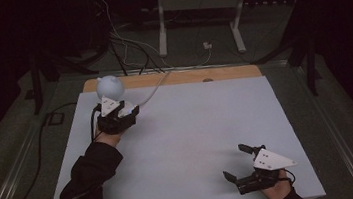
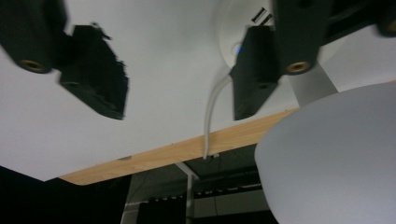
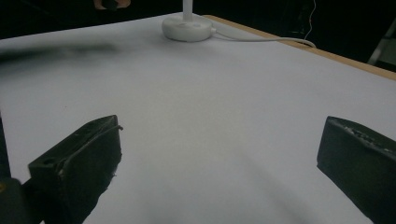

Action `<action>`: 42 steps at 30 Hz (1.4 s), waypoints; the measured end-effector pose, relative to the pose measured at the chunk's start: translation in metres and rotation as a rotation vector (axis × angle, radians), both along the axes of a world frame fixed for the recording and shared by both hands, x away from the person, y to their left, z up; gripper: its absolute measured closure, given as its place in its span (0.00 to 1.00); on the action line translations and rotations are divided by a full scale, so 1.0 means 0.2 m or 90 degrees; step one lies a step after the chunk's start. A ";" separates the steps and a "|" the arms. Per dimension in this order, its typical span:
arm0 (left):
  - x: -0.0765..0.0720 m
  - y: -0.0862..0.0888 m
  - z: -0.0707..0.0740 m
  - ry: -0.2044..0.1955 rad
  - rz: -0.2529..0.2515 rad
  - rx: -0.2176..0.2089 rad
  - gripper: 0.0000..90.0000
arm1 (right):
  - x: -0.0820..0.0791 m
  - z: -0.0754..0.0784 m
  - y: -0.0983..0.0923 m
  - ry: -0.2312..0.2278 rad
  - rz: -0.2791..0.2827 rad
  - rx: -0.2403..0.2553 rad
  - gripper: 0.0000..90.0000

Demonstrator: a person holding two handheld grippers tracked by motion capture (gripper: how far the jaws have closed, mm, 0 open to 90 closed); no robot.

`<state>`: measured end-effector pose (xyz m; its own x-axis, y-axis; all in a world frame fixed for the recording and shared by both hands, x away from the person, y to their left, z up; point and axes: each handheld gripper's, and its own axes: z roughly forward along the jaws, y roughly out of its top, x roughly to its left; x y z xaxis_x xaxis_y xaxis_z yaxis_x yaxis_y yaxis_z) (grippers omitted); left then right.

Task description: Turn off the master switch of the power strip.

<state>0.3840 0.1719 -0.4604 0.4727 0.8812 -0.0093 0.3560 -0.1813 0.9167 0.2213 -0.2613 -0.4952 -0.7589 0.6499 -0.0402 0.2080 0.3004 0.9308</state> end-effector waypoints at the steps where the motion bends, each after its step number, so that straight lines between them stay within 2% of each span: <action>1: 0.00 0.00 0.00 0.000 0.001 0.002 0.51 | 0.00 0.00 0.00 0.000 0.000 0.001 0.00; 5: 0.02 -0.01 -0.02 0.006 0.003 0.016 0.62 | 0.00 0.00 0.00 0.001 0.000 0.002 0.00; 16: 0.07 -0.02 -0.06 0.011 0.022 0.037 0.78 | 0.00 0.00 0.00 0.003 -0.001 -0.001 0.00; 23: 0.11 -0.02 -0.11 0.033 0.039 0.061 0.88 | 0.00 0.00 0.00 0.002 0.000 -0.001 0.00; 26: 0.14 -0.01 -0.13 0.045 0.062 0.071 0.92 | 0.00 -0.01 0.00 0.006 0.000 -0.001 0.00; 30: 0.15 -0.01 -0.13 0.052 0.065 0.067 0.96 | 0.01 -0.01 0.00 0.007 0.001 0.000 0.00; 31: 0.15 -0.01 -0.14 0.053 0.068 0.073 1.00 | 0.01 -0.01 0.00 0.007 0.001 0.000 0.00; 36: 0.17 -0.03 -0.16 0.054 0.066 0.092 1.00 | 0.00 0.00 0.00 0.006 0.001 0.001 0.00; 38: 0.18 -0.04 -0.18 0.056 0.074 0.112 1.00 | 0.00 0.00 0.00 0.006 0.001 0.001 0.00; 42: 0.19 -0.04 -0.20 0.053 0.083 0.120 1.00 | 0.00 0.00 0.00 0.005 0.002 0.000 0.00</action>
<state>0.4228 0.1641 -0.5001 0.3596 0.9244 0.1272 0.4610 -0.2945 0.8371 0.2218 -0.2615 -0.4960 -0.7617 0.6470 -0.0346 0.2143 0.3020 0.9289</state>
